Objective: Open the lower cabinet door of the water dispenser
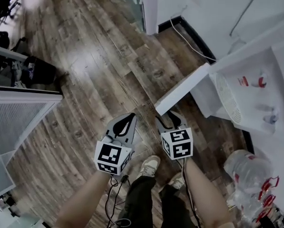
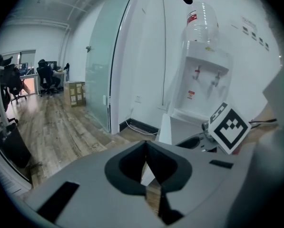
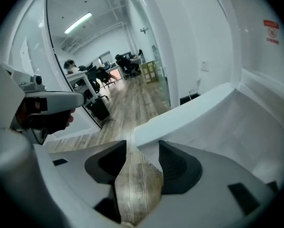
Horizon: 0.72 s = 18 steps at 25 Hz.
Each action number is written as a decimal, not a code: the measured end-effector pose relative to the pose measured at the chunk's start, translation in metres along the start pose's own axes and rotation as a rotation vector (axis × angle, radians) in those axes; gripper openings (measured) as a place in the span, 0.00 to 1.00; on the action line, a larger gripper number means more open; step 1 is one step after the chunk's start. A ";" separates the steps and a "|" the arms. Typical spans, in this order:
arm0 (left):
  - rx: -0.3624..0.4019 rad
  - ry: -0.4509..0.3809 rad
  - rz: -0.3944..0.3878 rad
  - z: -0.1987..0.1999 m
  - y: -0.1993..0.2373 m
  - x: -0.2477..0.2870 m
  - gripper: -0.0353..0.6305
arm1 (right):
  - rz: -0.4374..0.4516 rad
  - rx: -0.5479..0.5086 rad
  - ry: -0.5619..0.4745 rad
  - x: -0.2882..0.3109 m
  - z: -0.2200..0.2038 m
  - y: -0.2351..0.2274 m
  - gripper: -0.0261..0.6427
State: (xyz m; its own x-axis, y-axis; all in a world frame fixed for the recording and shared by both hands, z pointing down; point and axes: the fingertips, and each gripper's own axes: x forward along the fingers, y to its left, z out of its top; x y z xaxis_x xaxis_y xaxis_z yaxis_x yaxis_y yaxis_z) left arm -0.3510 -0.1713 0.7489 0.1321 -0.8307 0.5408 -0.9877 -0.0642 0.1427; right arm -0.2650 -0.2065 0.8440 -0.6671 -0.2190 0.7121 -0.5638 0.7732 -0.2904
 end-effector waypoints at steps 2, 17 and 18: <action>0.003 -0.001 0.002 0.003 0.006 0.000 0.06 | -0.001 -0.011 -0.005 0.007 0.009 0.003 0.37; 0.021 0.029 0.028 0.046 0.011 -0.017 0.06 | -0.011 0.021 -0.029 -0.070 0.040 -0.012 0.17; 0.025 0.029 0.026 0.052 0.007 -0.019 0.06 | -0.020 0.025 -0.036 -0.080 0.044 -0.015 0.15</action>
State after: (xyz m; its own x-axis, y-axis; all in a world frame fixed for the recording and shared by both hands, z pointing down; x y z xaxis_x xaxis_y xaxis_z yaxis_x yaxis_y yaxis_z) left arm -0.3653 -0.1844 0.6969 0.1085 -0.8160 0.5678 -0.9925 -0.0567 0.1082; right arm -0.2245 -0.2270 0.7628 -0.6729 -0.2558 0.6941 -0.5885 0.7536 -0.2928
